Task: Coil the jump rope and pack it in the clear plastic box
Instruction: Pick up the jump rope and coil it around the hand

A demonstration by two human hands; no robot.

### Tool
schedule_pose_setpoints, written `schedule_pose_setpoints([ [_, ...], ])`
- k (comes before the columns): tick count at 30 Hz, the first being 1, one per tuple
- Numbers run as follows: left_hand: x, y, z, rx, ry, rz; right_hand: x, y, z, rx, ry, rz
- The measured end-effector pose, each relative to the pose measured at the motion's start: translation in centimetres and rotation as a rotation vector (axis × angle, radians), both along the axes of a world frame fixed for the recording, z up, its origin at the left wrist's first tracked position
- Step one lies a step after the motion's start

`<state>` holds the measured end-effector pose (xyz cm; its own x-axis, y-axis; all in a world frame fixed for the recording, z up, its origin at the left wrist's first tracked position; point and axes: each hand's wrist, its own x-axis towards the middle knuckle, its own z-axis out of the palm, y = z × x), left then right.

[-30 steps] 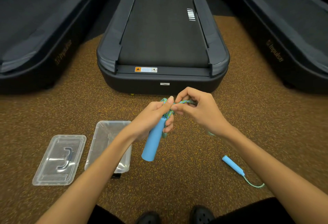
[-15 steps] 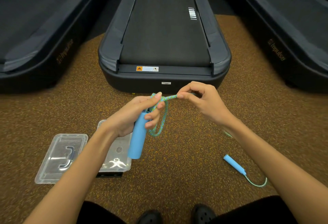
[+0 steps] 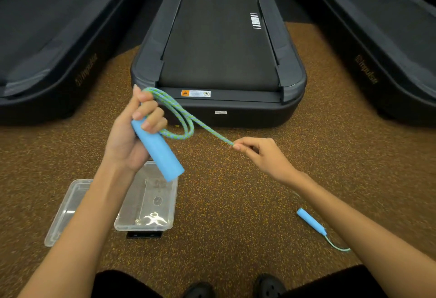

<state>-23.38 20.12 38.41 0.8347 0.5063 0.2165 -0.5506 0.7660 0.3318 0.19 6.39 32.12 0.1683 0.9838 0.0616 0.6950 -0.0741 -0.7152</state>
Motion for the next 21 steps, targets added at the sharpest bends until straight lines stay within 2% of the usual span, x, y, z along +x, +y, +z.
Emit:
schedule_pose_setpoints([
  [3,-0.6,0.6,-0.1,-0.049,0.09,0.26,-1.2,-0.3,1.0,-0.06,-0.135,0.094],
  [6,-0.3,0.4,0.1,-0.086,0.228,0.507,-2.6,-0.9,2.3,-0.025,-0.333,0.203],
  [10,0.6,-0.2,0.2,0.028,0.544,0.664,-3.4,-1.4,2.9,0.073,-0.491,0.286],
  [14,2.4,-1.8,-0.5,0.26,0.695,0.649,-3.6,-1.5,3.6,0.171,-0.51,0.295],
  [19,4.5,-4.3,-1.2,0.442,0.809,0.462,-4.0,-1.1,4.9,0.3,-0.543,0.293],
  [21,5.0,-5.1,-1.4,0.519,0.891,0.392,-4.1,-0.9,5.3,0.336,-0.494,0.286],
])
